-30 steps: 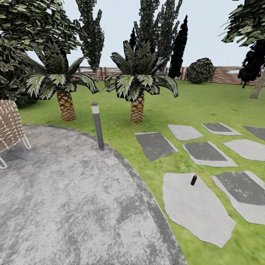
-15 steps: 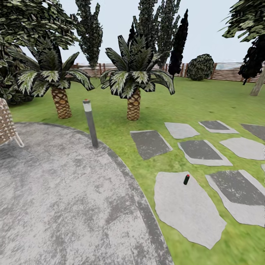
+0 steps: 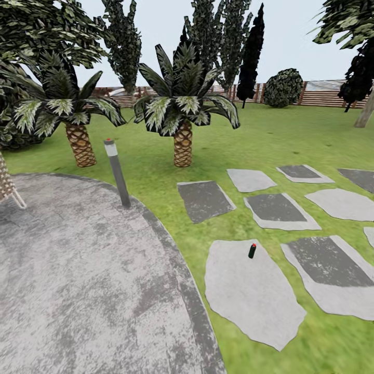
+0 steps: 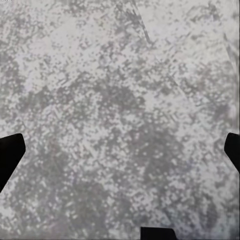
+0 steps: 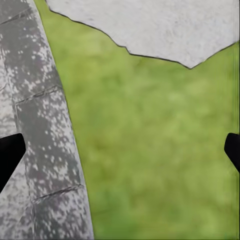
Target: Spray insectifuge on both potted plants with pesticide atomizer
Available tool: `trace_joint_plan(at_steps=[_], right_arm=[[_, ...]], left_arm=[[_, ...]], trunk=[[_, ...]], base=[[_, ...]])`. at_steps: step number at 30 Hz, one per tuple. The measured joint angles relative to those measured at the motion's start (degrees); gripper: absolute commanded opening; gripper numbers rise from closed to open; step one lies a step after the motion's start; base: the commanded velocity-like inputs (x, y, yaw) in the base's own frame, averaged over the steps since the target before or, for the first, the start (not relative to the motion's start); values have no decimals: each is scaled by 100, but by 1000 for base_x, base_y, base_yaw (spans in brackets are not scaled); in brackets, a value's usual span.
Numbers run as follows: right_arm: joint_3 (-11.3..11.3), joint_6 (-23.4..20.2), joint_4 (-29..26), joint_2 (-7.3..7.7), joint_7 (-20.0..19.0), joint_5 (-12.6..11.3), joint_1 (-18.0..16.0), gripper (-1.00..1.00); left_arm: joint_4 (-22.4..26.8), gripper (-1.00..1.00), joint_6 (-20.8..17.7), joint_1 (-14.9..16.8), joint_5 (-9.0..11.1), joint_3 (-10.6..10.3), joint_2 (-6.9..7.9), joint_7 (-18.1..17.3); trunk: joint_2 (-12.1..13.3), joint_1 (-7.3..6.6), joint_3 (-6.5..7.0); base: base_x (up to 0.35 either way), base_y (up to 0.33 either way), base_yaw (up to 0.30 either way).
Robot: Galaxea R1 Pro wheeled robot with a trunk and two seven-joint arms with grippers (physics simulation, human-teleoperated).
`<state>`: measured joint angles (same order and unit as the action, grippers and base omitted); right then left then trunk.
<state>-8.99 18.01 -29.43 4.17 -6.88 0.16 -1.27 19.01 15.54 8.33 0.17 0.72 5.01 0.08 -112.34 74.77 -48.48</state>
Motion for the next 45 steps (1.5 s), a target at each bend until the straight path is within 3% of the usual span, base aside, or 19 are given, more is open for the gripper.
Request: trace_joint_plan(at_steps=[9,20,35,45], right_arm=[[-9,0,-16,0,2,-7,0,100],[-10,-1,-11,0,0,-8,2,100],[-9,0,-1,0,0,-7,1,100],[-1,-1,-22,-3,-18,-15,0,100]], left_arm=[[0,100,0,0,3,1,0,0],[-2,100,-3,2,7,7,0,0],[-1,100,0,1,23,1,0,0],[0,100,-1,0,25,1,2,0]], trunk=[[0,0,0],[0,-1,18],[0,-3,20],[0,-3,20]], base=[[0,-278,-21],[43,-278,-240],[225,-243,-255],[246,-233,-30]])
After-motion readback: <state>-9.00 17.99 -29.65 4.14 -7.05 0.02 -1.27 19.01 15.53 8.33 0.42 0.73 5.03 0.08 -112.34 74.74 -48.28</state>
